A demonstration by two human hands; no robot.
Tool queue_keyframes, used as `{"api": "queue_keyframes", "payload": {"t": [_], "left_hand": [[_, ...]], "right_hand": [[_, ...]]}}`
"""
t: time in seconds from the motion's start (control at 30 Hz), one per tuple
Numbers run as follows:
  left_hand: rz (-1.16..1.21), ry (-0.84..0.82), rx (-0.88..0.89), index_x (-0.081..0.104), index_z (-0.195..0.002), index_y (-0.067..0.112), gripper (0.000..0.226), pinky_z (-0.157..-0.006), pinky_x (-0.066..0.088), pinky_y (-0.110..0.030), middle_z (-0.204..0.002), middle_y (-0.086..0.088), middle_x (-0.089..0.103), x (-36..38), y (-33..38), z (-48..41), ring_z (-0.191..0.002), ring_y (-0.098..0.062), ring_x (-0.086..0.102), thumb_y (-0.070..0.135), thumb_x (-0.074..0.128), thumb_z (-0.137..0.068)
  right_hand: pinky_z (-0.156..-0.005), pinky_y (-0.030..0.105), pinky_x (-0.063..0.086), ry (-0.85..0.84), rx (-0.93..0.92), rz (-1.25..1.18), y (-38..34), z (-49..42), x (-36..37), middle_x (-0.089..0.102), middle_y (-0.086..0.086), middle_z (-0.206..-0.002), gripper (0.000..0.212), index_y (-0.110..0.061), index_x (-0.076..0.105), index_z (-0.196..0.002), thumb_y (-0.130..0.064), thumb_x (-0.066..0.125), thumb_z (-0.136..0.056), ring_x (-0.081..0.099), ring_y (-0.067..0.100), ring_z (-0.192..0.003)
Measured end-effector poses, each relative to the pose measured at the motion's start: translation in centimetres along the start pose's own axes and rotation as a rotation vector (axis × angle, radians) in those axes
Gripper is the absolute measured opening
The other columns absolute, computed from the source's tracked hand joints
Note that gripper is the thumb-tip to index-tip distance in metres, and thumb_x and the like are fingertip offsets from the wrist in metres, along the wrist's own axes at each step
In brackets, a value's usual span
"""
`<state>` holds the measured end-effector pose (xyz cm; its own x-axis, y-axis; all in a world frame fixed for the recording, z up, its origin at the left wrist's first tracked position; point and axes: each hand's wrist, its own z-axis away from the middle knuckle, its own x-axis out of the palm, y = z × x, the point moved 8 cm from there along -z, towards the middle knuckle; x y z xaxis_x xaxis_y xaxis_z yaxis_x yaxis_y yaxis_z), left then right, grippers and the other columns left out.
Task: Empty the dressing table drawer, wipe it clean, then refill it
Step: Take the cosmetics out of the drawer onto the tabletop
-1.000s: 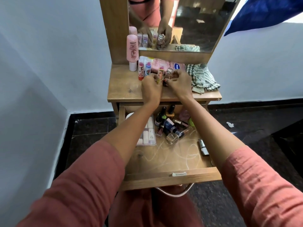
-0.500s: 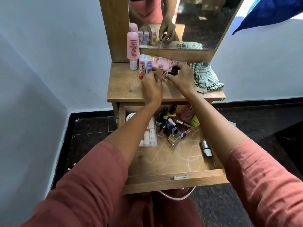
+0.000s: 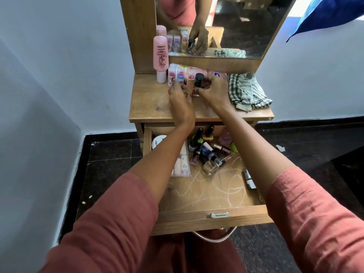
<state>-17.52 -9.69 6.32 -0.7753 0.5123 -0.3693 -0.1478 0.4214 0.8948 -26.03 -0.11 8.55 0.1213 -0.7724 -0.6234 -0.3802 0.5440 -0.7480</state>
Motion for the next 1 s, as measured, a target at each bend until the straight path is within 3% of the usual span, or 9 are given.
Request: {"api": "queue_keyframes", "payload": {"t": [0.13,0.3,0.4,0.47,0.6,0.73,0.8,0.87,1.0], "left_hand": [[0.013,0.013,-0.006,0.055,-0.108,0.001,0.026,-0.087,0.052,-0.033,-0.112,-0.012,0.057,-0.2,0.0,0.0,-0.099,-0.023,0.059,-0.003,0.059,-0.082],[0.055,0.015,0.015,0.054,-0.103,-0.001,0.023,-0.084,0.051,-0.028,-0.109,-0.014,0.057,-1.0,0.3,0.5,-0.096,-0.021,0.058,-0.005,0.058,-0.081],[0.057,0.004,0.051,0.055,-0.103,0.000,0.022,-0.085,0.048,-0.019,-0.105,-0.011,0.057,-1.5,0.4,1.5,-0.092,-0.016,0.056,-0.004,0.059,-0.082],[0.092,-0.007,0.090,0.055,-0.099,0.000,0.018,-0.075,0.044,-0.012,-0.095,-0.006,0.053,-1.8,0.6,2.8,-0.085,-0.011,0.051,-0.005,0.058,-0.082],[0.128,-0.082,0.143,0.057,-0.095,0.001,0.013,-0.069,0.044,-0.014,-0.090,-0.008,0.056,-1.7,1.0,6.4,-0.081,-0.011,0.053,-0.004,0.056,-0.083],[0.058,-0.286,0.171,0.062,-0.087,0.004,0.011,-0.072,0.048,-0.028,-0.088,-0.010,0.063,-0.1,0.8,10.3,-0.079,-0.016,0.057,-0.004,0.058,-0.081],[-0.020,-0.408,0.165,0.064,-0.085,0.004,0.009,-0.074,0.048,-0.031,-0.089,-0.010,0.066,0.8,0.1,12.0,-0.082,-0.019,0.060,-0.002,0.059,-0.081],[-0.092,-0.486,0.120,0.065,-0.084,0.005,0.007,-0.075,0.048,-0.029,-0.091,-0.010,0.068,1.1,-1.2,13.3,-0.085,-0.021,0.062,0.001,0.060,-0.082],[-0.225,-0.550,-0.010,0.064,-0.091,0.006,0.008,-0.074,0.046,-0.028,-0.097,-0.010,0.067,0.9,-4.2,14.7,-0.089,-0.022,0.061,0.005,0.063,-0.083]], "right_hand": [[-0.071,0.017,0.049,-0.007,0.040,-0.057,0.4,0.0,0.2,0.068,0.017,-0.098,0.033,0.006,0.062,-0.104,-0.002,0.072,-0.073,0.061,0.015,-0.082],[-0.057,0.002,0.045,-0.031,0.103,-0.097,1.3,1.1,-1.2,0.061,0.009,-0.090,0.036,0.007,0.057,-0.111,0.002,0.069,-0.077,0.056,-0.004,-0.062],[-0.061,0.003,0.048,-0.012,0.111,-0.065,2.2,2.1,-3.4,0.067,0.014,-0.097,0.029,0.004,0.063,-0.105,0.001,0.069,-0.077,0.059,0.003,-0.069],[-0.062,0.004,0.049,-0.026,0.114,-0.051,2.8,3.3,-4.5,0.068,0.017,-0.095,0.022,0.005,0.064,-0.101,0.003,0.066,-0.079,0.057,-0.004,-0.061],[-0.056,0.003,0.048,-0.099,0.123,0.022,4.0,6.7,-6.4,0.064,0.011,-0.087,0.018,0.007,0.066,-0.096,0.008,0.062,-0.079,0.057,-0.009,-0.050],[-0.056,0.007,0.049,-0.160,0.206,0.180,6.6,10.5,-7.5,0.067,0.016,-0.090,0.017,0.004,0.069,-0.092,0.007,0.063,-0.077,0.061,0.016,-0.071],[-0.071,0.025,0.058,-0.190,0.263,0.275,8.5,12.6,-7.5,0.069,0.018,-0.091,0.017,0.001,0.072,-0.089,0.006,0.061,-0.076,0.064,0.022,-0.077],[-0.079,0.038,0.056,-0.217,0.345,0.371,10.5,14.8,-7.4,0.069,0.020,-0.094,0.018,-0.002,0.073,-0.088,0.004,0.059,-0.077,0.067,0.030,-0.083],[-0.080,0.041,0.051,-0.239,0.370,0.539,11.5,18.2,-7.4,0.064,0.024,-0.101,0.019,0.002,0.066,-0.094,0.001,0.053,-0.080,0.062,0.040,-0.094]]}}
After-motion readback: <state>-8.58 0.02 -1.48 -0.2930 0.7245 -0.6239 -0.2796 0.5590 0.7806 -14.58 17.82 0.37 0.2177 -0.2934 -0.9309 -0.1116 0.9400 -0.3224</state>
